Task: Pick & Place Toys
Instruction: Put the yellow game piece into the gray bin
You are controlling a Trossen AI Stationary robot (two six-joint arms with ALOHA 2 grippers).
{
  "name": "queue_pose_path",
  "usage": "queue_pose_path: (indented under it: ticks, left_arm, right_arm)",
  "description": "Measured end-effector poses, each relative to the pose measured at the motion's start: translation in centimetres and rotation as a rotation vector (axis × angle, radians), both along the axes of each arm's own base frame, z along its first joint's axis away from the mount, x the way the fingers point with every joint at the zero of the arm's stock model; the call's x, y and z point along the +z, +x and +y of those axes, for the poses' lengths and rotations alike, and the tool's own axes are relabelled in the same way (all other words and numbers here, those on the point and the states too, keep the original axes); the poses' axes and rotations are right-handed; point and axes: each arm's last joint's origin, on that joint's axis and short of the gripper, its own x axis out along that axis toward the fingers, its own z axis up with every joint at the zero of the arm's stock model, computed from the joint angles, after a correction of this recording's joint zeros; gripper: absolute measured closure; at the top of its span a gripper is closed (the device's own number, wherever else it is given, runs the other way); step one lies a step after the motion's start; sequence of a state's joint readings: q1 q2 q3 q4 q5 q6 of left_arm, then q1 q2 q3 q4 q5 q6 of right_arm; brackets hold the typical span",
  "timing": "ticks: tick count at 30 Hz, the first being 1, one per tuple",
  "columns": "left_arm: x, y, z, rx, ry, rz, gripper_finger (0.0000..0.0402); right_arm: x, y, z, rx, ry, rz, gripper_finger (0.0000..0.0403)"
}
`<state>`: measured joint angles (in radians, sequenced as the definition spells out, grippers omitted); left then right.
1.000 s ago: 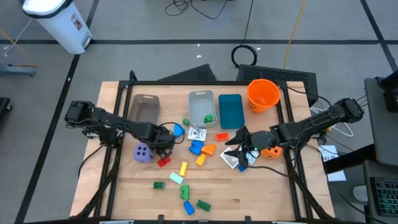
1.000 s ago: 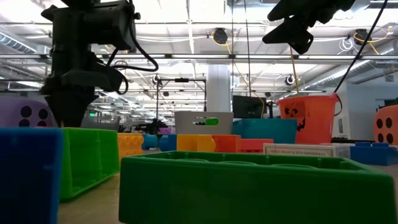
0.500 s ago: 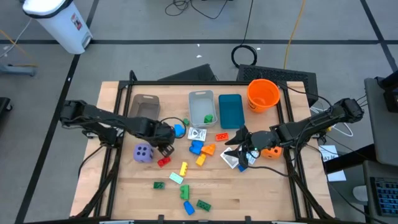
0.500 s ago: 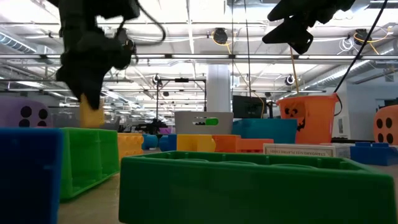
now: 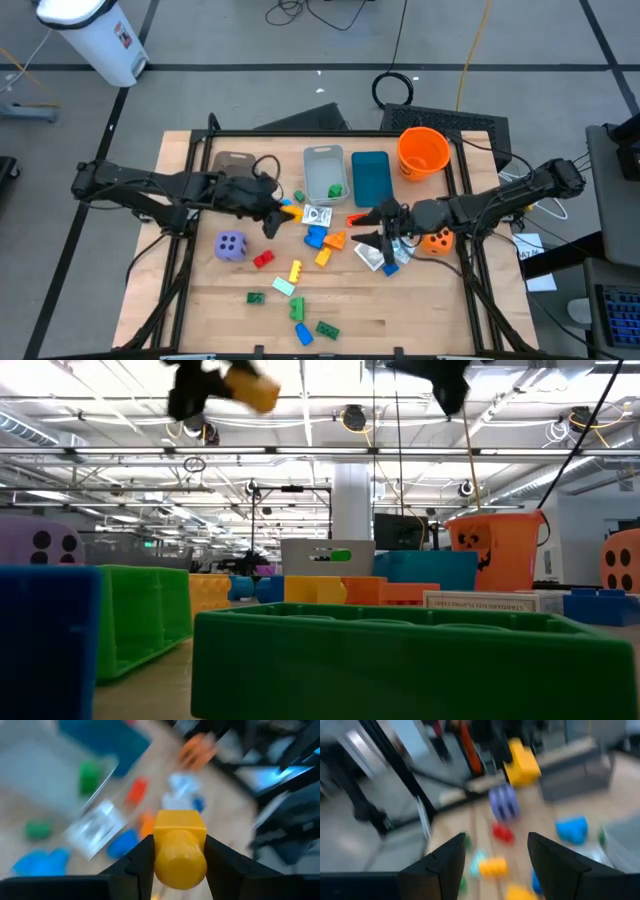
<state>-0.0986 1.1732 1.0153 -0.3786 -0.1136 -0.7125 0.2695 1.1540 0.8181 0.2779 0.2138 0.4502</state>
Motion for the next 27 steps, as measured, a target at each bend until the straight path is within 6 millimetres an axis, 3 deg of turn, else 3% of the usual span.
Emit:
queue_pose_path:
  ticks: [6, 17, 27]
  left_arm:
    - [1.6, 1.4, -0.2, -0.019, 0.002, -0.213, 0.0259]
    - [0.8, 4.4, -0.6, -0.063, -0.007, -0.325, 0.0256]
    - [0.1, 5.5, -0.8, -0.08, -0.009, -0.34, 0.0255]
  right_arm:
    - [1.3, 1.1, -0.4, -0.024, -0.029, -0.207, 0.0197]
    - [-0.7, 3.5, 0.2, -0.021, 0.028, -0.215, 0.0197]
    - [-0.8, 3.9, 0.2, -0.023, 0.072, -0.249, 0.0197]
